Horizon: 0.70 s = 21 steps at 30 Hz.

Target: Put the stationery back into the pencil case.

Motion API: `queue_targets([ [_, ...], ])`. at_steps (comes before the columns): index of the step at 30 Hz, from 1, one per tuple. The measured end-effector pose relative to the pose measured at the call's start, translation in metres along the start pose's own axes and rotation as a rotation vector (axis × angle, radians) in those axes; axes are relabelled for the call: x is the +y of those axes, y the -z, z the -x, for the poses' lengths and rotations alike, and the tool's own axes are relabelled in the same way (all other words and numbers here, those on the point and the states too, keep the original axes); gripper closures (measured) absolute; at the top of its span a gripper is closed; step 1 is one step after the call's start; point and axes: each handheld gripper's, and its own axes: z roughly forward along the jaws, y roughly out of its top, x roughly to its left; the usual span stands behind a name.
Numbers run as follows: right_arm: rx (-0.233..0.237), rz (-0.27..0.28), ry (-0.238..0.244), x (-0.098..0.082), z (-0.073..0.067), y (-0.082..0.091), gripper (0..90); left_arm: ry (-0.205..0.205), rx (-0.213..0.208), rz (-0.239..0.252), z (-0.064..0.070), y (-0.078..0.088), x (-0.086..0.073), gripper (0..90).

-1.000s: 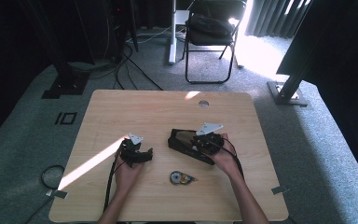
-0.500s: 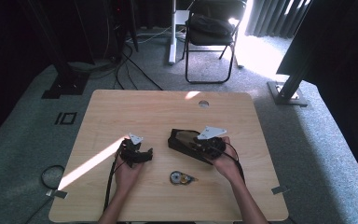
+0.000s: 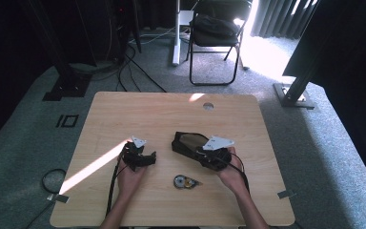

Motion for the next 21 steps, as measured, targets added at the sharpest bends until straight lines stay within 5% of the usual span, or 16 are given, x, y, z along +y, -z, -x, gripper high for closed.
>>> queue_targets([
  [21,0.039,-0.035,-0.006,-0.024,-0.024,-0.009,64.8,0.000,0.000,0.000,0.000,0.000,0.000,18.5],
])
